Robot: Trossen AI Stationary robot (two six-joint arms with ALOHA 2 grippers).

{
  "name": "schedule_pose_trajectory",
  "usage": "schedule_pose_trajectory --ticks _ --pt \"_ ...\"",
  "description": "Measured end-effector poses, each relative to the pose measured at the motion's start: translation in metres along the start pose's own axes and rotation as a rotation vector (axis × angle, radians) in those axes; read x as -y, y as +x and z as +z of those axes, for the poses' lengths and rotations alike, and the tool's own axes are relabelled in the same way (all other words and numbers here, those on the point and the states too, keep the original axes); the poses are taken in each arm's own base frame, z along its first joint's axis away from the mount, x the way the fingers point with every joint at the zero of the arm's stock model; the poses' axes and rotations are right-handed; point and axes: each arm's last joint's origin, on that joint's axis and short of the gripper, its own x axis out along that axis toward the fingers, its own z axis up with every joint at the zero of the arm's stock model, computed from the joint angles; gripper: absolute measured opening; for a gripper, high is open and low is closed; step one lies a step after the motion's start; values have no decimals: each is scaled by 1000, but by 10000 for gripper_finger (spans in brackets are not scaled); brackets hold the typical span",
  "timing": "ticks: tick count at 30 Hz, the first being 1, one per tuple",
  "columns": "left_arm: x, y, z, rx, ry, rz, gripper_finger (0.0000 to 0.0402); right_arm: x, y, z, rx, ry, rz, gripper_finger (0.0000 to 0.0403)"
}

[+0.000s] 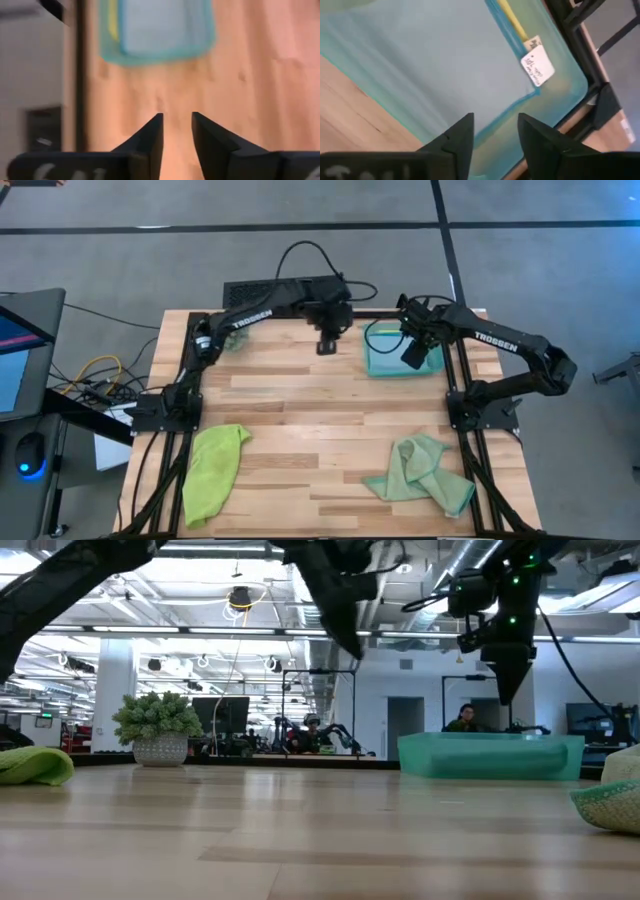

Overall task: Fold microfiber towels
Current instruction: Fold the green microfiber cloth

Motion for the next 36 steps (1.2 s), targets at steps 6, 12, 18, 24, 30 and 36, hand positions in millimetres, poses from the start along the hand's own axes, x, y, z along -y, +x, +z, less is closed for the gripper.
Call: schedule_pose_trajectory --ticks 6,12,18,24,30,36 --pt "10 -20 -18 -53 -83 -100 45 -17 -4 2 32 28 16 96" --pt "64 -18 -51 -232 -175 -79 4 -49 -13 2 81 -53 50 28" --pt "141 -37 -99 -92 -214 -10 6 -91 -26 -1 183 -145 113 14" --pt "203 -50 -150 68 -277 -97 6 -141 -48 -4 416 -229 250 31" --pt "239 -49 -204 -53 -359 -102 7 -189 -67 -1 672 -270 387 16" --pt "266 -28 -239 -230 -270 -177 33 -235 -53 2 721 -325 448 15"
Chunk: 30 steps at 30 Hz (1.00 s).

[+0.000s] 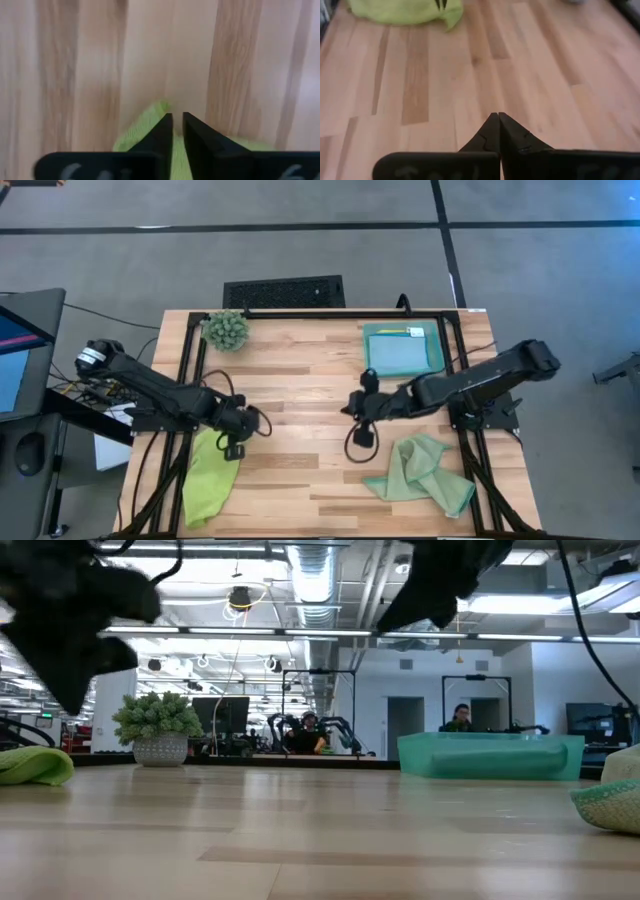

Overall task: Fold microfiber towels
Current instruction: Fold the green microfiber cloth

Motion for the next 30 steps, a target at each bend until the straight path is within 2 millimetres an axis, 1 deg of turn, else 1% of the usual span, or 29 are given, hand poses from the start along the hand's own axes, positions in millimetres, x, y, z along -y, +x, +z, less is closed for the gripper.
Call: schedule_pose_trajectory --ticks 2,5,11,14,17,21,24,27,30 --pt "2 5 -2 -27 33 4 56 -8 10 -3 -7 -7 10 18" --pt "5 9 -1 -38 55 10 97 -18 21 -11 -44 5 18 20" --pt "6 19 0 -77 47 41 172 -42 36 -29 -107 61 43 12" --pt "6 31 -1 -124 52 75 194 -55 38 -34 -108 62 67 12" --pt "5 43 -1 -161 56 131 204 -66 41 -38 -88 71 96 15" --pt "4 58 -1 -215 17 177 205 -80 40 -38 -40 81 126 18" --pt "4 63 -1 -238 3 194 192 -84 38 -43 -50 63 119 16" --pt "6 63 1 -229 -14 201 152 -86 37 -43 -48 60 122 14" --pt "9 58 9 -189 -2 224 82 -85 38 -42 -45 63 117 18"
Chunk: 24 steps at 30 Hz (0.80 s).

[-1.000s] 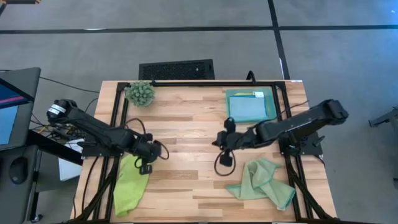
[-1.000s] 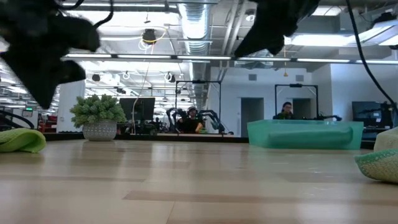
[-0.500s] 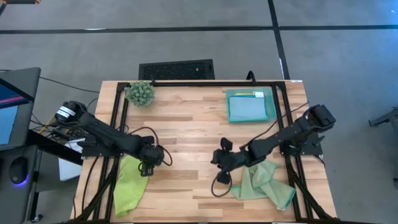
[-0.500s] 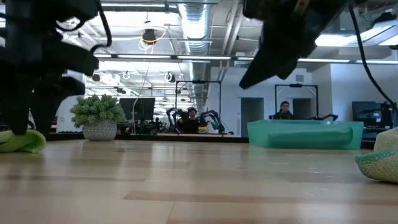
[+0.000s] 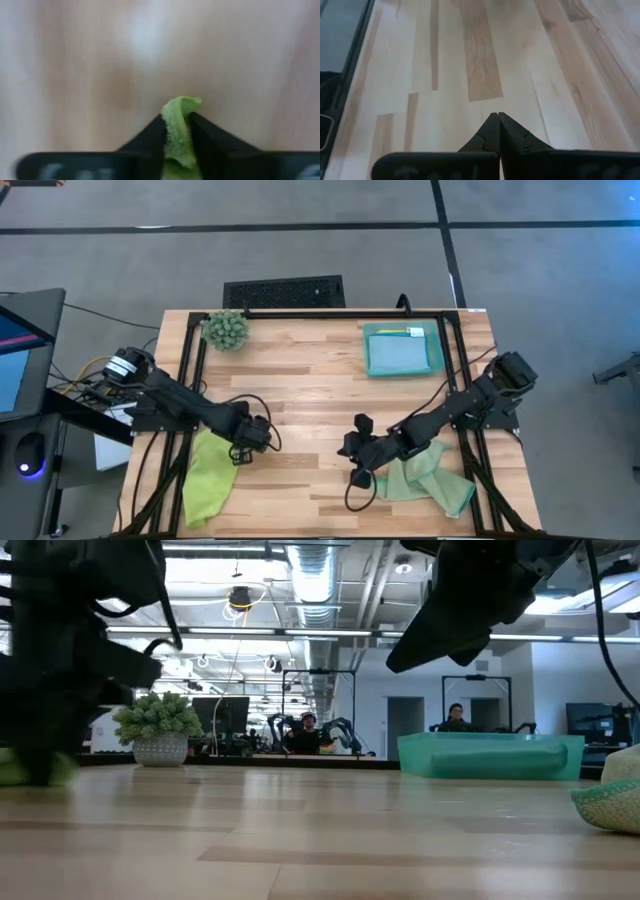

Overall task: Fold microfiber towels
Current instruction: Fold the green microfiber cloth

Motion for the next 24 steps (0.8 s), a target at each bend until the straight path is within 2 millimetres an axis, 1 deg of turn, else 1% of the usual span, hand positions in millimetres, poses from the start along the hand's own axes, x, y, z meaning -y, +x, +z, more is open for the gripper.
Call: schedule_pose_trajectory --ticks 2,3,5,7,11,15,17,18,20,22,23,24 --pt "1 -12 12 82 8 33 27 0 0 0 2 0 -7 22" --pt "3 -19 19 129 9 51 15 1 0 0 3 -1 -11 24" --pt "7 -34 29 187 37 75 10 2 1 1 3 2 -15 25" --pt "12 -55 45 276 65 66 4 3 1 1 1 -12 -18 26" --pt "18 -105 74 469 107 86 2 6 -1 -8 -79 -53 -69 19" --pt "24 -159 92 664 114 81 1 7 -10 -17 -100 -70 -223 9" --pt "30 -183 94 743 125 97 1 8 -18 -22 -99 -87 -296 7" --pt "33 -193 93 779 132 108 1 7 -20 -21 -81 -85 -308 8" --pt "39 -210 86 834 144 122 0 5 -24 -19 -64 -85 -320 13" --pt "46 -216 75 856 136 137 0 3 -26 -20 -47 -87 -317 22" --pt "49 -214 68 846 123 150 0 1 -25 -18 -31 -78 -306 26" --pt "52 -208 61 817 113 171 0 0 -25 -17 -22 -71 -299 31"
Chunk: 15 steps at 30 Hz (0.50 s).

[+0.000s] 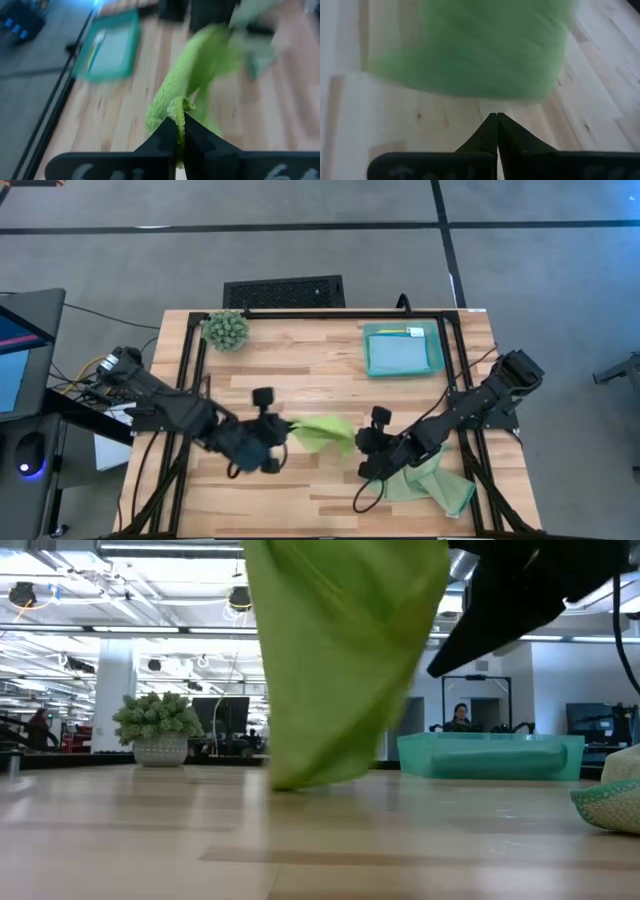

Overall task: Fold microfiber towels
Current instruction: Fold the green microfiber cloth

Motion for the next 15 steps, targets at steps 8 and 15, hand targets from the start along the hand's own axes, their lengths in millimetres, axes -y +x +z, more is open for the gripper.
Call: schedule_pose_trajectory --ticks 8,15 --pt "32 42 -97 -104 -150 148 0 -2 3 1 -15 128 52 64" --pt "43 69 -149 -33 -234 101 0 -11 8 10 68 305 112 92"
